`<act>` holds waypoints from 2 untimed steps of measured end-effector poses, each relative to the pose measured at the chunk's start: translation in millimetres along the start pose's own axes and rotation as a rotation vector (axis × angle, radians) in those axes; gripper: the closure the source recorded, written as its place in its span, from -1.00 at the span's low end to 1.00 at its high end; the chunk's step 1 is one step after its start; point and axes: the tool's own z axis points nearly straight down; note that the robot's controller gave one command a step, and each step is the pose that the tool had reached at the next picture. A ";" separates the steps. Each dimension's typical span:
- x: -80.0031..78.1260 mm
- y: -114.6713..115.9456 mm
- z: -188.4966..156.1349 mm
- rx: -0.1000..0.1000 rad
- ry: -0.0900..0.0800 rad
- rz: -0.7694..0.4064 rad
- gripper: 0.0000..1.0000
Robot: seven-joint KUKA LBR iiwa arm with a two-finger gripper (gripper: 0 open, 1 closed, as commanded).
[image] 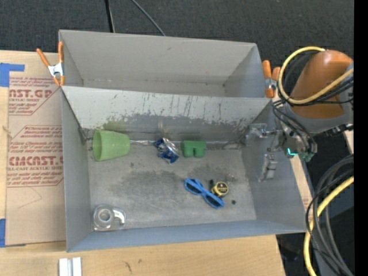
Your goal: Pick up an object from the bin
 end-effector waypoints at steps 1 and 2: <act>25.6 93.5 34.1 -0.003 -0.003 -0.169 -1.00; 86.6 120.3 80.6 -0.001 -0.007 -0.061 -1.00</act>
Offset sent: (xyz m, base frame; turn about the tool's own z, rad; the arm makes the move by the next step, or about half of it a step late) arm -0.0250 0.0886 -0.0321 -0.1624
